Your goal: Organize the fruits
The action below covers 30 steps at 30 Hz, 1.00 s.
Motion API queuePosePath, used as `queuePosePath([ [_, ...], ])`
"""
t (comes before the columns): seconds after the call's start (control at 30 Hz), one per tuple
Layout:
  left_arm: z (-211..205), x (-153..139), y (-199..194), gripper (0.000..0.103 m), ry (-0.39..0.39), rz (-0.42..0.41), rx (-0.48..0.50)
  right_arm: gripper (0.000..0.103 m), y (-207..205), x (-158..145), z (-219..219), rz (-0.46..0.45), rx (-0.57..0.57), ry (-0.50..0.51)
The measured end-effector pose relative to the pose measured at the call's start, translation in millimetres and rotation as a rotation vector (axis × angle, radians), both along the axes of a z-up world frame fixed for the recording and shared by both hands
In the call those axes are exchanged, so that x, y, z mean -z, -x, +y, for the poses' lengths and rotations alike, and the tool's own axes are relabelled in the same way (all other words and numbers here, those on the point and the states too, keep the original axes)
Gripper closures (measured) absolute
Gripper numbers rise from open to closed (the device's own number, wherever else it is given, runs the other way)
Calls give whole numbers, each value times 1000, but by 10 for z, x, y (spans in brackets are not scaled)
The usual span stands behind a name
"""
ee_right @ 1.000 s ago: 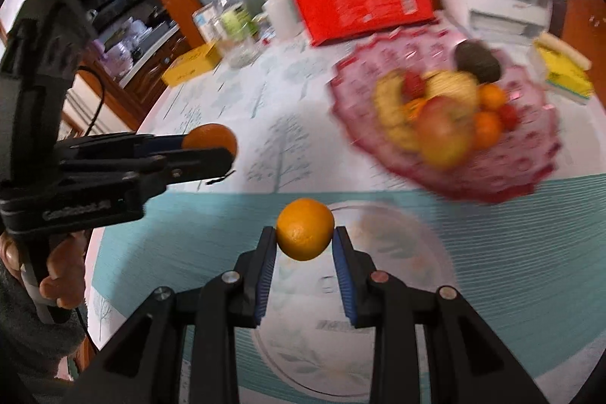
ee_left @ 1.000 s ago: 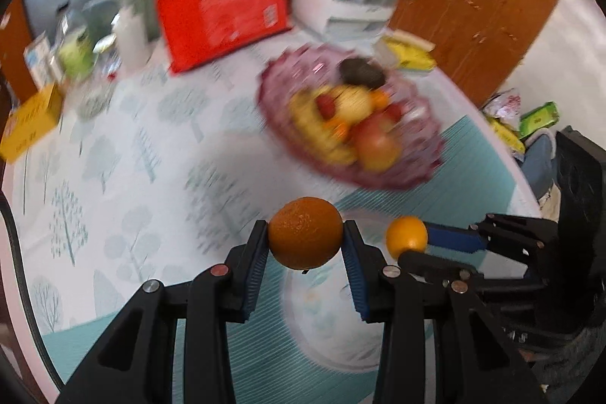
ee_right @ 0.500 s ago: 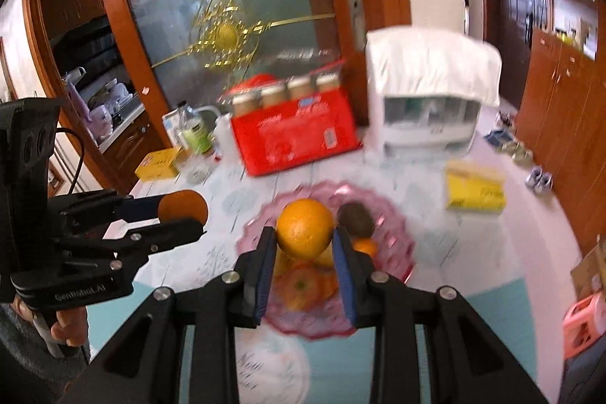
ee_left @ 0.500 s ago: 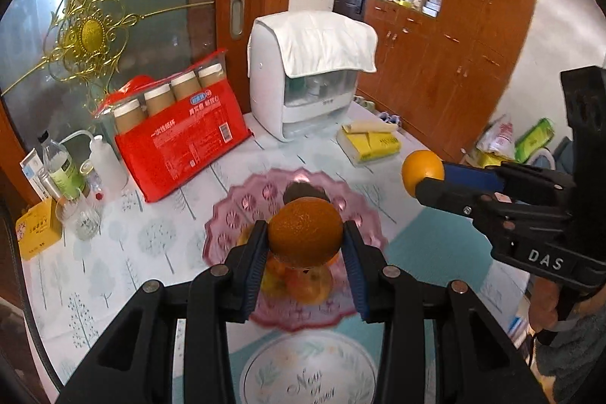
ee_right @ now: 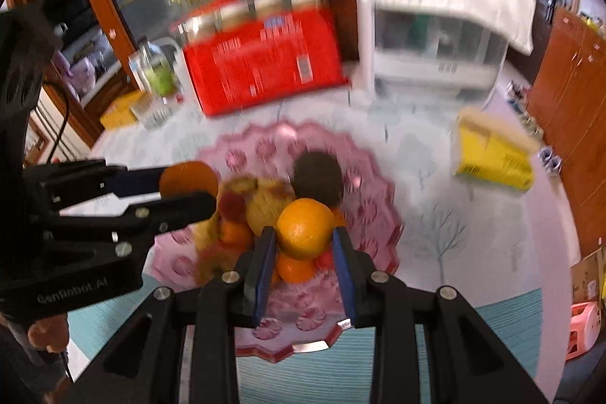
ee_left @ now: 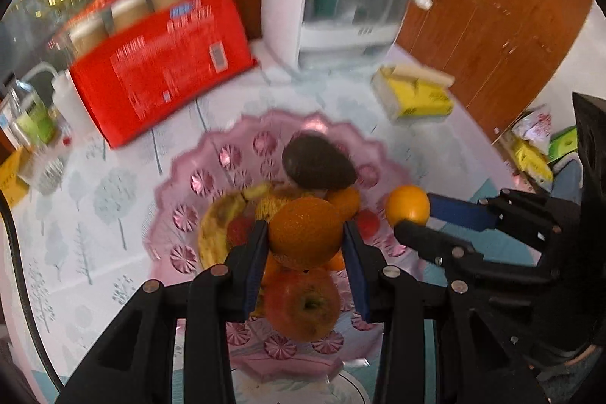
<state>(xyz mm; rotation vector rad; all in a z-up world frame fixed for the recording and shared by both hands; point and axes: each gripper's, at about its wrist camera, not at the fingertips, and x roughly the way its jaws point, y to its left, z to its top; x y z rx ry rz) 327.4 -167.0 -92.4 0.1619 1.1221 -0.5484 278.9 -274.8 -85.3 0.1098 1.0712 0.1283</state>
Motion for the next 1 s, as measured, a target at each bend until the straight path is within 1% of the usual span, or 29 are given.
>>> queuePosePath([
  [0.07, -36, 154, -41, 66, -18, 24, -8, 72, -18, 181, -7, 35, -11, -12],
  [0.13, -66, 302, -74, 66, -38, 48, -21, 72, -31, 300, -15, 57, -19, -25],
  [0.27, -59, 495, -111, 65, -62, 83, -46, 72, -65, 503, -38, 103, -21, -52],
  [0.33, -33, 528, -107, 65, -60, 91, -53, 71, -68, 533, -53, 104, -22, -75],
  [0.47, -5, 528, -89, 64, -51, 93, -68, 70, -71, 552, -41, 107, -24, -73],
  [0.5, -2, 522, -94, 59, -51, 93, -72, 70, -75, 559, -40, 111, -22, -76],
  [0.53, 13, 518, -84, 48, -47, 98, -79, 70, -74, 565, -37, 116, -19, -77],
  [0.57, 25, 503, -88, 42, -41, 101, -85, 70, -82, 567, -36, 119, -18, -77],
  [0.6, 49, 484, -76, 31, -32, 100, -96, 70, -80, 566, -37, 120, -17, -78],
  [0.63, 70, 457, -67, 27, -25, 95, -106, 70, -68, 557, -39, 117, -16, -81],
  [0.77, 135, 364, -26, 24, -27, 82, -130, 70, -39, 516, -68, 114, -1, -94],
  [0.9, 202, 260, 35, 15, -36, 73, -151, 70, -3, 458, -84, 110, 14, -93],
  [1.0, 262, 170, 94, 13, -36, 54, -161, 67, 33, 392, -74, 102, 20, -93],
])
